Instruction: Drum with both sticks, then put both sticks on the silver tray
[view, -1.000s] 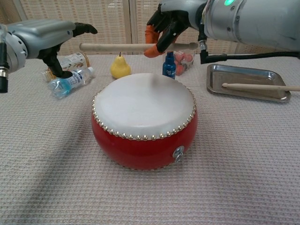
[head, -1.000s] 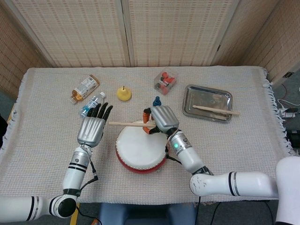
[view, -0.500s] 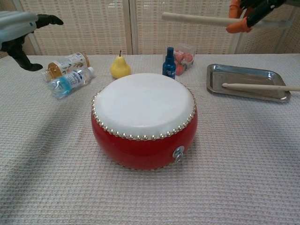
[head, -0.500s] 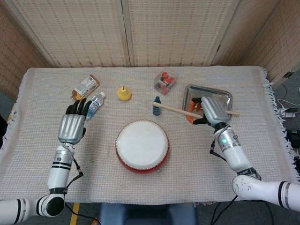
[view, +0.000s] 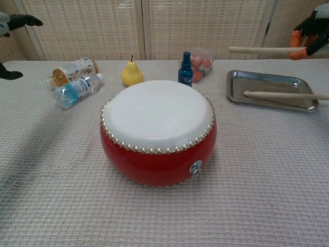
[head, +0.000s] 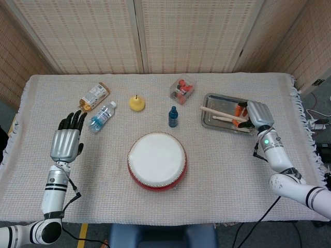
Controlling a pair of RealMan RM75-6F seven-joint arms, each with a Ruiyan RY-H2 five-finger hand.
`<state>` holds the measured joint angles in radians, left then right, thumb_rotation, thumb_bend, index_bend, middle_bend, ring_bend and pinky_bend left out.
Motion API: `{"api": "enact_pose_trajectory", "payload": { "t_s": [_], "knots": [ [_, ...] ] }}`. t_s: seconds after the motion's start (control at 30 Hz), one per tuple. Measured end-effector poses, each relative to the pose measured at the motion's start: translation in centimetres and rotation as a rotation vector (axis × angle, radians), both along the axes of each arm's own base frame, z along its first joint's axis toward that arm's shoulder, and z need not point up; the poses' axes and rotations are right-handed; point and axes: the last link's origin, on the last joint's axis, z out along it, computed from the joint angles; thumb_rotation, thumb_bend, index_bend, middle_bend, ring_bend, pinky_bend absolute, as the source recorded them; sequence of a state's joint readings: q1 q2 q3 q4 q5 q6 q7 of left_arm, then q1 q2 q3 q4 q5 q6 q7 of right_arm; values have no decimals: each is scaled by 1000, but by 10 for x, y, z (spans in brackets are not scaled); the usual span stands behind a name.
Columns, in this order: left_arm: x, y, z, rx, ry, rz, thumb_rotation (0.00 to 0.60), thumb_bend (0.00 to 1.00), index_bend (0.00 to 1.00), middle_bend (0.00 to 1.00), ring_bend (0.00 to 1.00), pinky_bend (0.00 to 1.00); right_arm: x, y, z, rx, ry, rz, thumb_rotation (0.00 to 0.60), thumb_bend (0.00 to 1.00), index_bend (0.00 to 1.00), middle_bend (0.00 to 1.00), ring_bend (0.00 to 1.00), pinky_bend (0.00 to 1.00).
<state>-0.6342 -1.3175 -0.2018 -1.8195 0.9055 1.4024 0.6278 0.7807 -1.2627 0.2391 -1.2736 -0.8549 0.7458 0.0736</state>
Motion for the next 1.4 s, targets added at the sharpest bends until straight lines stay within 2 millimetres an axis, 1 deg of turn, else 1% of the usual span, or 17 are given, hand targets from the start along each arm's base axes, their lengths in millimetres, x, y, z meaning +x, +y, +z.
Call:
{"api": "enact_pose_trajectory", "payload": {
  "t_s": [0.2, 0.33, 0.5, 0.7, 0.8, 0.9, 1.03, 1.07, 1.2, 1.27, 1.4],
  "knots": [
    [-11, -2, 4, 5, -5, 30, 600, 268, 0, 0, 0, 140, -33, -24, -7, -7, 87, -29, 600, 710, 843, 502, 423, 335],
    [-18, -3, 4, 6, -10, 46, 600, 267, 0, 0, 0, 140, -48, -35, -16, 16, 147, -48, 600, 711, 818, 502, 391, 306],
    [-25, -4, 5, 8, -11, 58, 600, 269, 0, 0, 0, 140, -60, -44, -28, 39, 194, -71, 600, 711, 800, 502, 357, 281],
    [-32, -4, 8, 20, -24, 79, 600, 268, 0, 0, 0, 140, -61, -52, -44, 64, 186, -91, 600, 711, 767, 502, 311, 242],
    [-34, -4, 8, 23, -28, 86, 600, 268, 0, 0, 0, 140, -60, -56, -49, 71, 197, -98, 600, 700, 698, 469, 267, 213],
    [-35, -3, 8, 23, -29, 90, 600, 269, 0, 0, 0, 140, -60, -60, -50, 70, 214, -109, 600, 642, 593, 402, 214, 186],
    [-38, -4, 9, 28, -33, 96, 600, 269, 0, 0, 0, 140, -61, -64, -50, 69, 221, -136, 600, 545, 358, 294, 132, 150],
    [-38, -4, 10, 29, -32, 97, 600, 269, 0, 0, 0, 140, -62, -64, -50, 68, 224, -142, 600, 526, 320, 274, 118, 140],
    [-40, -4, 10, 28, -18, 98, 600, 267, 0, 0, 0, 140, -62, -67, -46, 51, 204, -163, 600, 464, 239, 253, 98, 125],
    [-40, -4, 10, 27, -16, 99, 600, 269, 0, 0, 0, 140, -62, -67, -44, 40, 182, -169, 600, 432, 229, 248, 95, 125],
    [-42, -4, 12, 24, -18, 98, 600, 268, 0, 0, 0, 140, -60, -67, -39, 17, 147, -146, 600, 422, 227, 247, 95, 125]
  ]
}}
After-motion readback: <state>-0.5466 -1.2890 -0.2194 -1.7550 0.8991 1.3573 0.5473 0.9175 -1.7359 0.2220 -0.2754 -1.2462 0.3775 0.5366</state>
